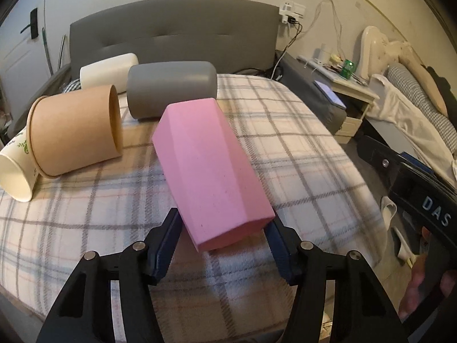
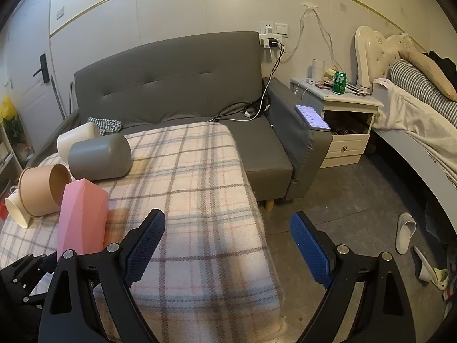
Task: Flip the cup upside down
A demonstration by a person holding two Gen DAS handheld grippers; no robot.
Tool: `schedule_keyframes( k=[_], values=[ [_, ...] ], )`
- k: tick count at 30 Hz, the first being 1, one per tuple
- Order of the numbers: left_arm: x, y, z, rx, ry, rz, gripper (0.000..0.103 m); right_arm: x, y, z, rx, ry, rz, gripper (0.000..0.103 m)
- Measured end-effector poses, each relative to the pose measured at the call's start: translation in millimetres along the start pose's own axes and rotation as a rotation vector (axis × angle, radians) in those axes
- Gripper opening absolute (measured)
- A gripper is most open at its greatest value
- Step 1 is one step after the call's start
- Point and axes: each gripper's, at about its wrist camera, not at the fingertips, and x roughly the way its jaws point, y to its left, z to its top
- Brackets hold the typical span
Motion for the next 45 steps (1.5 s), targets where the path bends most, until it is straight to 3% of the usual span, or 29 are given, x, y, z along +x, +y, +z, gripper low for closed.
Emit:
schedule_keyframes(
  k=[9, 14, 23, 31, 38, 45],
  values=[
    [-26, 8, 12, 0.089, -0.044, 0.025, 0.059, 1, 5, -1, -0.006, 0.012, 0.012, 0.090],
    [-38, 20, 27, 0.073, -0.056, 0.030, 0.057, 2, 11, -2, -0.025, 0.018, 0.022, 0.090],
    [-47, 37, 36, 0.018, 0.019, -0.009, 0.057, 0, 17, -3, -0.033, 0.013, 0.037, 0.090],
    [-42, 42, 56, 0.038, 0.017, -0.001, 0.055, -3, 28, -2, -0.070, -0.010, 0.056, 0.090],
    [-47, 44, 43, 0.063, 0.008, -0.009, 0.055, -3, 25, -1, -0.060, -0.012, 0.050, 0.090],
    [-48, 52, 22, 0.052, 0.049, -0.004, 0.055, -4, 29, 0, -0.064, -0.011, 0.057, 0.090]
  ],
)
